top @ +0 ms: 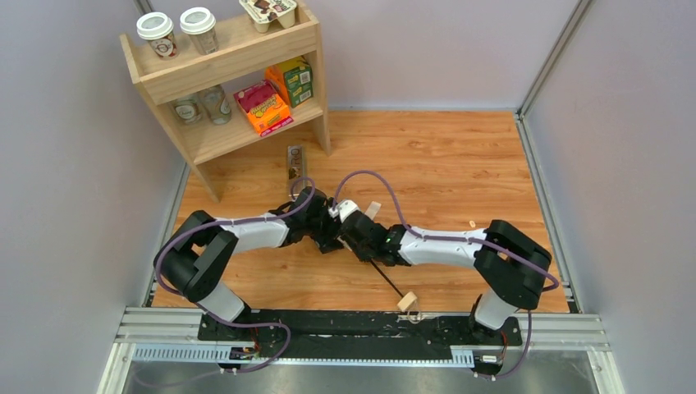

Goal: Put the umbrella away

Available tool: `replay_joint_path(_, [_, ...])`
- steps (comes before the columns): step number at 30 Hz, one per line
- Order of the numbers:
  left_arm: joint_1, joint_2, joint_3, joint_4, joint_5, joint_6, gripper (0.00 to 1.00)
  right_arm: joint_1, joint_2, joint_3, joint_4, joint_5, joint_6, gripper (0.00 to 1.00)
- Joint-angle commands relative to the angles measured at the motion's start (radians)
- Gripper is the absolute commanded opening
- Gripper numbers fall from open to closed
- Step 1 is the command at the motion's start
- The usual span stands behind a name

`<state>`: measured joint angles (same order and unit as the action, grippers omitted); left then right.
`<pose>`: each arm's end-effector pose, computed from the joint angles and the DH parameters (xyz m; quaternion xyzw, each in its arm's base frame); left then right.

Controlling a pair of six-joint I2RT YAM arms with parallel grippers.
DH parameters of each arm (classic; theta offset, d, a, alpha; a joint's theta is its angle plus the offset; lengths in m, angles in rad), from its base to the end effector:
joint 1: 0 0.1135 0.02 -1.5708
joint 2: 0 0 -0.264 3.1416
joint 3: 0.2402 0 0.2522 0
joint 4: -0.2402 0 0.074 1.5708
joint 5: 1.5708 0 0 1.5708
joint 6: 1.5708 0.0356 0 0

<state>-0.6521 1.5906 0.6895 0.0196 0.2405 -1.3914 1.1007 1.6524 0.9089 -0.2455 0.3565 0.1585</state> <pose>0.2280 -0.1848 0.1389 -0.2998 0.8859 -0.3451 0.0787 0.1567 0.2809 0.1653 -0.3826 0.8632 0.0289 0.3282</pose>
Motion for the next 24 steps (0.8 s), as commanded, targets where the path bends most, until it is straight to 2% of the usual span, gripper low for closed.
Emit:
replay_joint_path(1, [-0.014, -0.035, -0.051, -0.132, -0.128, 0.219, 0.81, -0.16, -0.022, -0.068, 0.107, -0.426, 0.053, 0.0])
replay_joint_path(4, [-0.014, -0.092, -0.091, -0.112, -0.17, 0.255, 0.82, -0.241, 0.018, -0.088, 0.159, -0.721, 0.085, 0.0])
replay_joint_path(7, [-0.014, -0.104, -0.1, -0.125, -0.19, 0.259, 0.82, -0.297, 0.07, -0.09, 0.202, -0.919, 0.118, 0.0])
replay_joint_path(13, [-0.014, -0.132, -0.125, -0.151, -0.239, 0.258, 0.82, -0.386, 0.124, -0.128, 0.348, -1.172, 0.213, 0.0])
replay_joint_path(17, [-0.014, -0.121, -0.13, -0.201, -0.28, 0.224, 0.79, -0.435, 0.156, -0.125, 0.367, -1.272, 0.234, 0.0])
replay_joint_path(19, [-0.014, -0.103, -0.134, -0.164, -0.267, 0.235, 0.69, -0.44, 0.167, -0.117, 0.38, -1.315, 0.251, 0.0])
replay_joint_path(21, [-0.014, -0.081, -0.136, -0.133, -0.256, 0.23, 0.38, -0.44, 0.167, -0.11, 0.373, -1.321, 0.251, 0.0])
replay_joint_path(23, [-0.014, -0.06, -0.146, -0.092, -0.247, 0.22, 0.21, -0.438, 0.153, -0.104, 0.347, -1.309, 0.236, 0.0])
replay_joint_path(24, [-0.014, -0.052, -0.151, -0.075, -0.247, 0.212, 0.17, -0.438, 0.146, -0.1, 0.327, -1.294, 0.227, 0.0])
